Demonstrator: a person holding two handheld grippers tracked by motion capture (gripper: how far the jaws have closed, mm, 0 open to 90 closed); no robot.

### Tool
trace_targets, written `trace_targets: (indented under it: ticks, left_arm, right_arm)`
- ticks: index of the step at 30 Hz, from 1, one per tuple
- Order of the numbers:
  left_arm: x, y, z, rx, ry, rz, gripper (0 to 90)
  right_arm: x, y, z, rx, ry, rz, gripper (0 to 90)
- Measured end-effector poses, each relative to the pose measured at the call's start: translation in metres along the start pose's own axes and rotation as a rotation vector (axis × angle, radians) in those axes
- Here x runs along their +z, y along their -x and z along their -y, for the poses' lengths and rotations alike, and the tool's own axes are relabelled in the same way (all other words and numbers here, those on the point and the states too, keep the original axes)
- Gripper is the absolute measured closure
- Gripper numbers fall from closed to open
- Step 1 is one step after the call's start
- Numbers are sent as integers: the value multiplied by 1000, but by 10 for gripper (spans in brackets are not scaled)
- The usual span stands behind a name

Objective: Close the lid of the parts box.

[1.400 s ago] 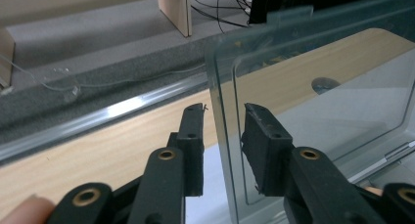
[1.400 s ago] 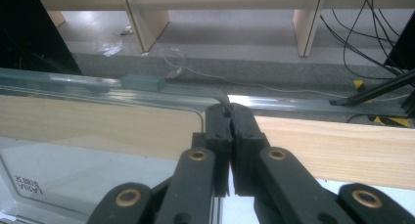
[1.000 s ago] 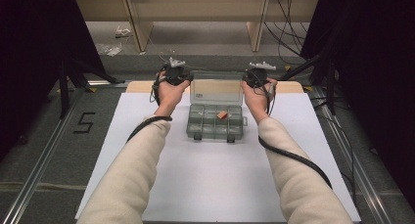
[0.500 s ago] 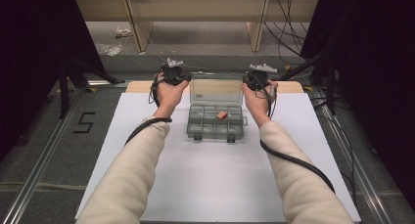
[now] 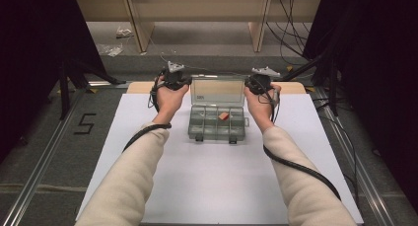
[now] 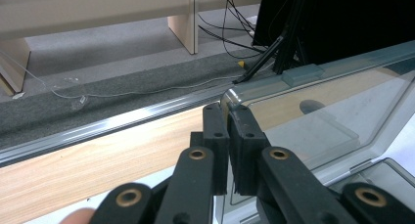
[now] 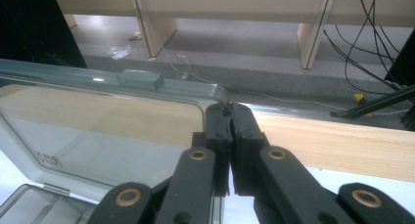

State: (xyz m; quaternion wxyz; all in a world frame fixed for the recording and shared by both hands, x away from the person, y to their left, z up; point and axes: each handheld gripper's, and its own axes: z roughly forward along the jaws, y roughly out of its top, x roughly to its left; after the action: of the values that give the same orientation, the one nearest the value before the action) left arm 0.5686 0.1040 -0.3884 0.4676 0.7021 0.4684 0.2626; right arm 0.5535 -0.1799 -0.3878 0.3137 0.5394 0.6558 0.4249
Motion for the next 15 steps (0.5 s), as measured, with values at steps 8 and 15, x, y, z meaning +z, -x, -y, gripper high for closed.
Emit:
trace_targets:
  ticks: [8,15]
  left_arm:
    - [-5,2,4,12,13,-1,863]
    - [-8,4,6,25,21,-4,863]
  right_arm:
    - [-6,-1,2,-15,-1,-3,884]
    - [-9,-2,4,-24,0,-6,883]
